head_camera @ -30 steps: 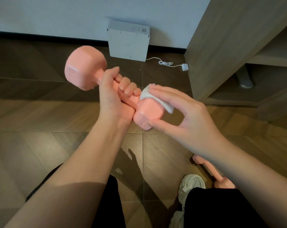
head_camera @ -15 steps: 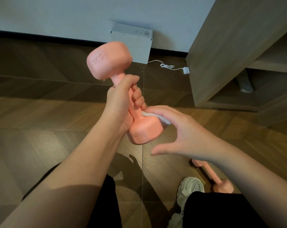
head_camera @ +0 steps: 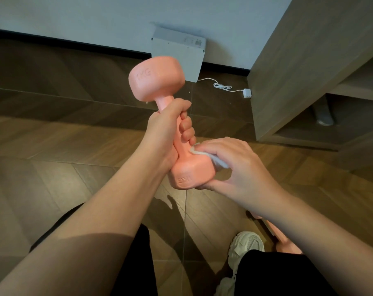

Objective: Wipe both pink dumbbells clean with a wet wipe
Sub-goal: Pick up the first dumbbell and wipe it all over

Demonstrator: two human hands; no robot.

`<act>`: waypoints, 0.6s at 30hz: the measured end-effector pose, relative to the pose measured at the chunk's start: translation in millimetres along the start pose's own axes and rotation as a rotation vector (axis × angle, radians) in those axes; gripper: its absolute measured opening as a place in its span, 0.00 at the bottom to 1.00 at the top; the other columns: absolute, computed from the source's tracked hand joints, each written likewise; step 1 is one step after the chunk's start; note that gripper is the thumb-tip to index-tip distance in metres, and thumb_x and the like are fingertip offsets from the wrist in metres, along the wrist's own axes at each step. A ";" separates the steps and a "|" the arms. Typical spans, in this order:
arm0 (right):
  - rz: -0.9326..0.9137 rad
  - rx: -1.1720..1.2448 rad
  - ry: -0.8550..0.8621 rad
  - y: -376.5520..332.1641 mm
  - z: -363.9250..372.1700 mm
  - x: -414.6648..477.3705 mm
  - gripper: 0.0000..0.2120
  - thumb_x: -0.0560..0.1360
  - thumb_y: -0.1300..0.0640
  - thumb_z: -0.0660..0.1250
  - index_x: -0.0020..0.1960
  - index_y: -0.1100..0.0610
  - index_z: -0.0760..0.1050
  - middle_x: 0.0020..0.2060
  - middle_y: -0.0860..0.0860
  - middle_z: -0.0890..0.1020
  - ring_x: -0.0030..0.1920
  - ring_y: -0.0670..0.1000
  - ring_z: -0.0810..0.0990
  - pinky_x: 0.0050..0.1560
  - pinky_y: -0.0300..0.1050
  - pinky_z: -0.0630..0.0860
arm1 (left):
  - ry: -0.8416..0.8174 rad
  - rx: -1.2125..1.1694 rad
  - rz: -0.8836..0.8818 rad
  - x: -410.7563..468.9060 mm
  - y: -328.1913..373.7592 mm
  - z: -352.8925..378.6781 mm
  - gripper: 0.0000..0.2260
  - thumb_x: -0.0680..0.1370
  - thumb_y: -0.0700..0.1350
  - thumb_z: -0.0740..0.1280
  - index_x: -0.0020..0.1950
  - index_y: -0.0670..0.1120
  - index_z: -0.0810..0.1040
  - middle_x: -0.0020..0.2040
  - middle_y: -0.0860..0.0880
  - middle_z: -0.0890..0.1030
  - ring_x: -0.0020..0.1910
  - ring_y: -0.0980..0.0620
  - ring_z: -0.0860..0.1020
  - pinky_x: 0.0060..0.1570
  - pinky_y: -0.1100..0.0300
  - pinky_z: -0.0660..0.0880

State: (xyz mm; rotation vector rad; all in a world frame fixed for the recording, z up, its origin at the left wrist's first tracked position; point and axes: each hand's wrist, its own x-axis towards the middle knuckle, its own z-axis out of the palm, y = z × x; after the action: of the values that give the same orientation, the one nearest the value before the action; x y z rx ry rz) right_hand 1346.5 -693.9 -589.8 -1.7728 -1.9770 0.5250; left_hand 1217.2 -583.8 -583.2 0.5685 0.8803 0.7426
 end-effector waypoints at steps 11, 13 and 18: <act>-0.010 -0.081 0.053 0.8 2.3 -1.1 0.28 0.64 0.39 0.77 0.59 0.51 0.77 0.55 0.43 0.81 0.59 0.42 0.74 0.62 0.38 0.63 | -0.110 0.021 0.008 2.2 0.8 -2.4 0.18 0.77 0.43 0.66 0.27 0.47 0.69 0.23 0.51 0.67 0.21 0.55 0.65 0.25 0.63 0.68; 0.025 -0.011 0.045 0.2 1.3 0.7 0.28 0.64 0.40 0.77 0.61 0.50 0.76 0.57 0.40 0.79 0.59 0.40 0.73 0.61 0.40 0.67 | -0.095 -0.019 0.015 2.9 2.8 -2.6 0.18 0.77 0.42 0.65 0.27 0.47 0.68 0.23 0.51 0.66 0.21 0.55 0.64 0.25 0.63 0.67; 0.065 0.047 -0.149 -1.6 0.2 4.9 0.31 0.66 0.36 0.72 0.66 0.44 0.70 0.61 0.38 0.76 0.63 0.38 0.71 0.65 0.47 0.70 | -0.114 0.021 0.015 -0.7 -1.8 -1.1 0.17 0.77 0.42 0.65 0.29 0.47 0.67 0.23 0.50 0.65 0.21 0.54 0.63 0.25 0.62 0.66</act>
State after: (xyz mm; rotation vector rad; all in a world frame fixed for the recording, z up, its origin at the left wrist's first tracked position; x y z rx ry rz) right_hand 1344.7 -689.2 -588.8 -1.8214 -1.9921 0.7389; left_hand 1216.5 -585.2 -584.7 0.6309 0.7792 0.7085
